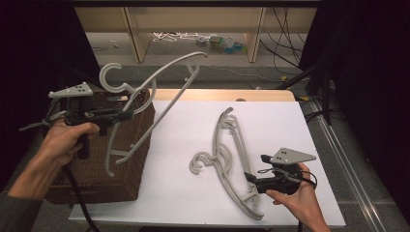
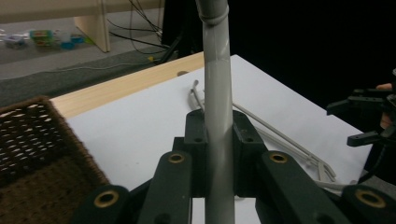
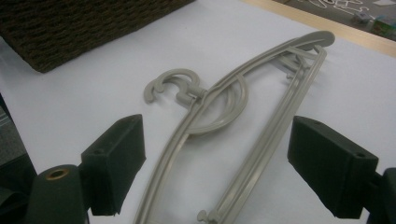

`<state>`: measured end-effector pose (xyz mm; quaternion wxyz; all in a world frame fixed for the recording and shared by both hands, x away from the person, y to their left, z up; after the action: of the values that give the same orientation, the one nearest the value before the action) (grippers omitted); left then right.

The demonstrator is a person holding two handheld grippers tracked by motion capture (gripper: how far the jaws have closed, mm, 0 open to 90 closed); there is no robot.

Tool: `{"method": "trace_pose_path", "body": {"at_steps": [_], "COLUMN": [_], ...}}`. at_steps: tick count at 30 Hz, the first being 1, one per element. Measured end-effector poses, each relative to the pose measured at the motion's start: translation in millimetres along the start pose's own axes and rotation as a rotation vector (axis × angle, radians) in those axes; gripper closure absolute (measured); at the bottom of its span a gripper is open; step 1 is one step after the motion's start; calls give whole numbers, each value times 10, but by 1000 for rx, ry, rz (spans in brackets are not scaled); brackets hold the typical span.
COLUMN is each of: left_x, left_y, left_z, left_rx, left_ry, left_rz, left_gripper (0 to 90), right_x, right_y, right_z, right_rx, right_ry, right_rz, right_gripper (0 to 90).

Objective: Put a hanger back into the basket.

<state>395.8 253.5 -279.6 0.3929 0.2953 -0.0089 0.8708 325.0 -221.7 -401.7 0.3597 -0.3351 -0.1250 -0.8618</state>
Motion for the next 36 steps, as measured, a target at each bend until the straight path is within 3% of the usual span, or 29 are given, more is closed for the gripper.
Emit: {"method": "trace_pose_path", "body": {"at_steps": [5, 16, 28, 30, 36], "left_x": [142, 309, 454, 474, 512], "left_y": [-132, -484, -916, -1008, -1153], "left_z": [-7, -145, -441, -498, -657], "left_rx": [22, 61, 88, 103, 90], "left_ry": [8, -21, -33, -46, -88], "left_rz": [24, 107, 180, 200, 240], "left_gripper": [794, 793, 793, 794, 793], "right_x": [0, -12, -32, -40, -60], "right_y": [14, 16, 17, 18, 33], "right_z": [-9, -23, -35, -40, -55], "right_rx": [-1, -8, -5, -4, -12], "right_ry": [-1, -5, -12, -17, -20], "right_rz": [-3, -4, 1, 2, 0], "right_gripper": [200, 199, 197, 198, 200]}}
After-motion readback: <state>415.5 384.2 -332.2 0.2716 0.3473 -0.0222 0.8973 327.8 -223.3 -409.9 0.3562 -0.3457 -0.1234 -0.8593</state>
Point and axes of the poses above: each handheld gripper's, and its own axes: x roughly backward along the jaws, z roughly out of its top, y roughly to its right, the point moved 2 cm from there along -x, roughly forward along the jaws, and after that the axes turned 7 degrees about -y, right-handed, at the moved point
